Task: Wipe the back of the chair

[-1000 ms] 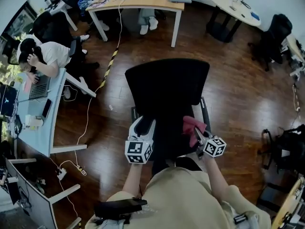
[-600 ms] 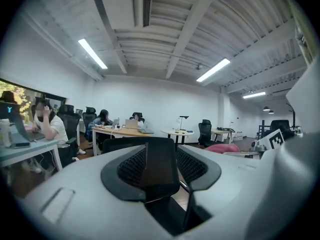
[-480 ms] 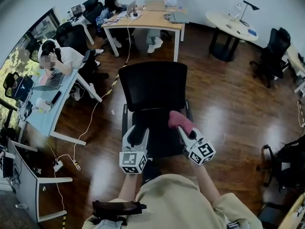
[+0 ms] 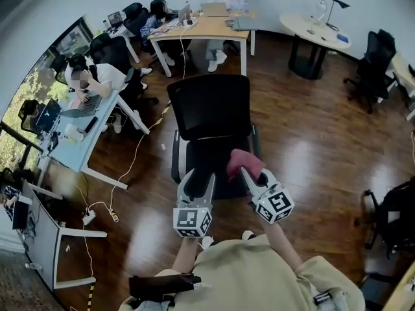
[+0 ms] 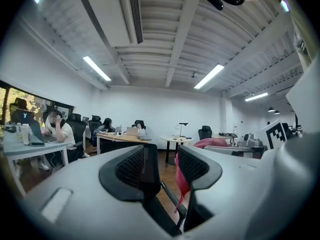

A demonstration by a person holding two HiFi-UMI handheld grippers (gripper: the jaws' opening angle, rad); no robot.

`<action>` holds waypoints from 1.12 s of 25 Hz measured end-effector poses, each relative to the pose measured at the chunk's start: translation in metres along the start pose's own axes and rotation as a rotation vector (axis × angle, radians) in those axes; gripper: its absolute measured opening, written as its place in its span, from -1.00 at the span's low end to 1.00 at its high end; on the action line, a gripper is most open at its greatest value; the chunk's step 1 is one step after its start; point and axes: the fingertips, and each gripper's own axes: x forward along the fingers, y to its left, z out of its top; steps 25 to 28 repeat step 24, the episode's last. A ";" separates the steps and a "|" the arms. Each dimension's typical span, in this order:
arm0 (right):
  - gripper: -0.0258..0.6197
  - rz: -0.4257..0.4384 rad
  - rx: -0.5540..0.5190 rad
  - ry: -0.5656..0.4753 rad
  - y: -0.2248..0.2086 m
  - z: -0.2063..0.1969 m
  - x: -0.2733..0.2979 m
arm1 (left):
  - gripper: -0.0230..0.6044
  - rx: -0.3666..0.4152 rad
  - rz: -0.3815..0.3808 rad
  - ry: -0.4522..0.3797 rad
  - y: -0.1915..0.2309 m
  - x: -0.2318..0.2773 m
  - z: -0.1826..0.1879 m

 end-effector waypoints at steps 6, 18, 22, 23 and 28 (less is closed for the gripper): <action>-0.86 -0.017 -0.058 0.014 0.026 0.013 0.008 | -0.31 0.008 0.024 -0.044 0.021 -0.032 0.010; -0.86 -0.051 -0.067 0.024 0.086 0.017 0.038 | -0.29 -0.057 0.102 -0.069 0.080 -0.080 0.014; -0.86 -0.079 -0.067 0.042 0.090 0.010 0.039 | -0.29 -0.062 0.073 -0.066 0.085 -0.084 0.008; -0.86 -0.083 -0.065 0.046 0.091 0.007 0.039 | -0.29 -0.064 0.067 -0.065 0.085 -0.086 0.007; -0.86 -0.088 -0.064 0.051 0.092 0.005 0.039 | -0.29 -0.065 0.061 -0.064 0.085 -0.088 0.005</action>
